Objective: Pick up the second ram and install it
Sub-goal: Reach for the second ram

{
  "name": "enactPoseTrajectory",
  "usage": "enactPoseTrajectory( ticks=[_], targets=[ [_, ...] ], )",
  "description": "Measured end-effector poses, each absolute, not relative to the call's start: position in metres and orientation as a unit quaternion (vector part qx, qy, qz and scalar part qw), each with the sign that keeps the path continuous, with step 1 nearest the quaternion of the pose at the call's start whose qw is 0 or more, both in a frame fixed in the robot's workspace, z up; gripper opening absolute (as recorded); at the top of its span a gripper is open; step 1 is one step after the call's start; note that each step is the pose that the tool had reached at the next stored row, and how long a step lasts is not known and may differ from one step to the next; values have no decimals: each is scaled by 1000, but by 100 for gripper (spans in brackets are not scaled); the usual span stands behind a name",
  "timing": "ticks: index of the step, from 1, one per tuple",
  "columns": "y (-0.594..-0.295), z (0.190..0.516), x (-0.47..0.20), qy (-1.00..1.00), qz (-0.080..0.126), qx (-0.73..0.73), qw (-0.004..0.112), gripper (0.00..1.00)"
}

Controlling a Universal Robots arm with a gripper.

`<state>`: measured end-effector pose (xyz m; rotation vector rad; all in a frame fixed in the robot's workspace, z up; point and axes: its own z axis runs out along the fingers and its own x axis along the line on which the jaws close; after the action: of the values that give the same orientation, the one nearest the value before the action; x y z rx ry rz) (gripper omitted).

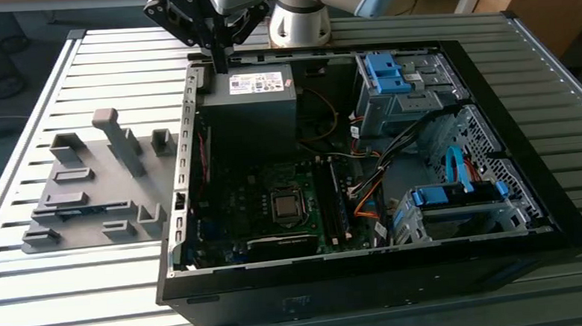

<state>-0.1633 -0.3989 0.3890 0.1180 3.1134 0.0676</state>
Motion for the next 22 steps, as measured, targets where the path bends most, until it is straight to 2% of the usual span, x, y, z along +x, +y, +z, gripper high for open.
enactPoseTrajectory(
  ticks=[22],
  targets=[
    [-399,388,-170,999,22,38,13,11]
  ],
)
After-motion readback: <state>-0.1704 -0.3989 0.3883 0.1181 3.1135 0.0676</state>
